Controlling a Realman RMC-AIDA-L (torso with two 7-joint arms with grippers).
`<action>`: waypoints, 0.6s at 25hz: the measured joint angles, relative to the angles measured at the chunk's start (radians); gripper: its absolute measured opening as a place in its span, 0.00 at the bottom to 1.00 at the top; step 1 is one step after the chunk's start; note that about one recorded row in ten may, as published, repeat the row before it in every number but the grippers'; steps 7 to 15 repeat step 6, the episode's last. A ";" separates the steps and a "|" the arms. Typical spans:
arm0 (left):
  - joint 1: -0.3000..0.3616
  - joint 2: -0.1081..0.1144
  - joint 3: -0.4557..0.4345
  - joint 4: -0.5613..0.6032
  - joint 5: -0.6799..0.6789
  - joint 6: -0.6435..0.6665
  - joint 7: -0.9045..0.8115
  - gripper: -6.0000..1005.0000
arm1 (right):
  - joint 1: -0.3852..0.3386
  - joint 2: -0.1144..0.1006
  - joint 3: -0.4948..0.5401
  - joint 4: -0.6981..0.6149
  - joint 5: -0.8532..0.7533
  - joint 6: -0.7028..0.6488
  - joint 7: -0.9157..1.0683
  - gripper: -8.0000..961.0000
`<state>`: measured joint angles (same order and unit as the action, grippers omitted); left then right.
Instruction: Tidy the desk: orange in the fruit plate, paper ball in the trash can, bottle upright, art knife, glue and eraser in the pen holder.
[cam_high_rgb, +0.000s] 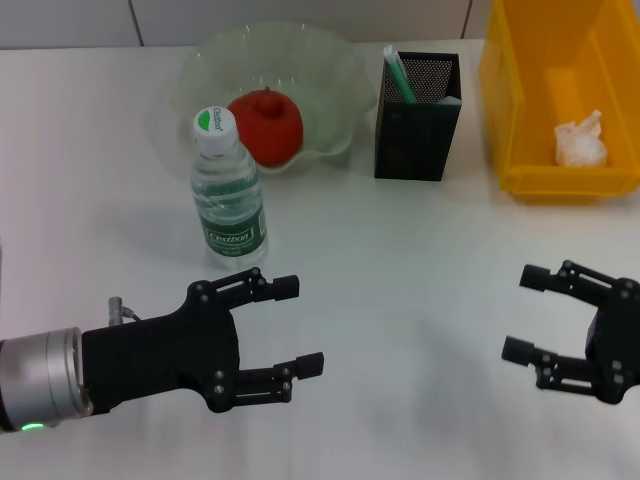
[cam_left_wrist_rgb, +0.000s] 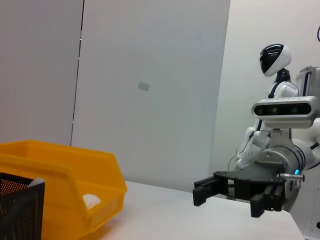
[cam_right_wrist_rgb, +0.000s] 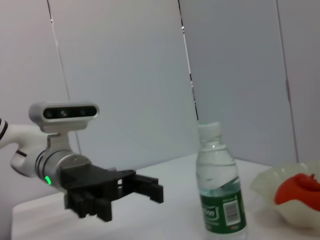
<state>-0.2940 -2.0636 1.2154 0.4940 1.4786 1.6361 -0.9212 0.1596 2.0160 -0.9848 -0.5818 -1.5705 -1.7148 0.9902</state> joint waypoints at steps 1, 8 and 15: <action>0.000 0.000 -0.001 0.000 0.000 0.000 0.000 0.81 | 0.002 0.001 -0.001 -0.001 -0.008 -0.002 -0.001 0.87; -0.005 -0.001 0.002 0.000 0.001 -0.001 0.000 0.81 | 0.014 0.018 0.006 -0.002 -0.056 0.006 -0.006 0.87; -0.005 -0.001 0.002 0.000 0.001 -0.001 0.000 0.81 | 0.014 0.018 0.006 -0.002 -0.056 0.006 -0.006 0.87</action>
